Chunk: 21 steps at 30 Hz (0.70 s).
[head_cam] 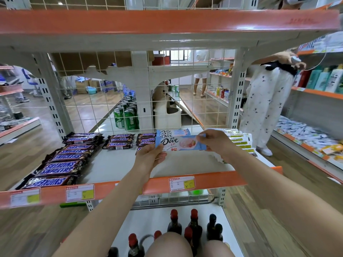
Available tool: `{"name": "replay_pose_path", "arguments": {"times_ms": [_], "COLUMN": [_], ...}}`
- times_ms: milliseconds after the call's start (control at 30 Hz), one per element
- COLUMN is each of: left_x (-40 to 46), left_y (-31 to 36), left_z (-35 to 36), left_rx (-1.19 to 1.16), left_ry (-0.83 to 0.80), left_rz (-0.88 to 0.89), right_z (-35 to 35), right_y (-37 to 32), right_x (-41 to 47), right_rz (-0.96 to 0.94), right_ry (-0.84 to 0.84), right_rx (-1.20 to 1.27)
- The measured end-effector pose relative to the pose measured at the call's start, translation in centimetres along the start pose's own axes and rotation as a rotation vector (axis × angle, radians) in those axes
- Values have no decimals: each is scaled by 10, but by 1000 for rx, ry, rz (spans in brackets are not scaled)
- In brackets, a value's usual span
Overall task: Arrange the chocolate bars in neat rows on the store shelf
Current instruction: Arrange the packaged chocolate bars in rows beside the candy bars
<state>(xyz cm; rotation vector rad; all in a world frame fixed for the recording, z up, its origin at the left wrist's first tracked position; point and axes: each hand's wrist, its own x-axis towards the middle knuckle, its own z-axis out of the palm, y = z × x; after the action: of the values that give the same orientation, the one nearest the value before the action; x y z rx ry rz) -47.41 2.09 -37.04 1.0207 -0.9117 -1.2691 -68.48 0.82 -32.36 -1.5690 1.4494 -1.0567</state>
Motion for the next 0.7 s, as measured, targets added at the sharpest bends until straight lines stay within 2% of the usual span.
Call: {"name": "replay_pose_path", "arguments": {"times_ms": [233,467,700], "left_x": [-1,8,27], "left_y": [2,2,9], "left_z": [-5,-9,-5], "left_rx": [85,315,529], "left_ry": [-20,13,60], "left_rz": [-29,-1,61], "right_z": [3,6,11], "right_y": [0,7,13], "right_x": [2,6,17], "right_rz": [-57,-70,-73], "right_ry": [28,30,42], "right_rx": [-111,-214,-194]}}
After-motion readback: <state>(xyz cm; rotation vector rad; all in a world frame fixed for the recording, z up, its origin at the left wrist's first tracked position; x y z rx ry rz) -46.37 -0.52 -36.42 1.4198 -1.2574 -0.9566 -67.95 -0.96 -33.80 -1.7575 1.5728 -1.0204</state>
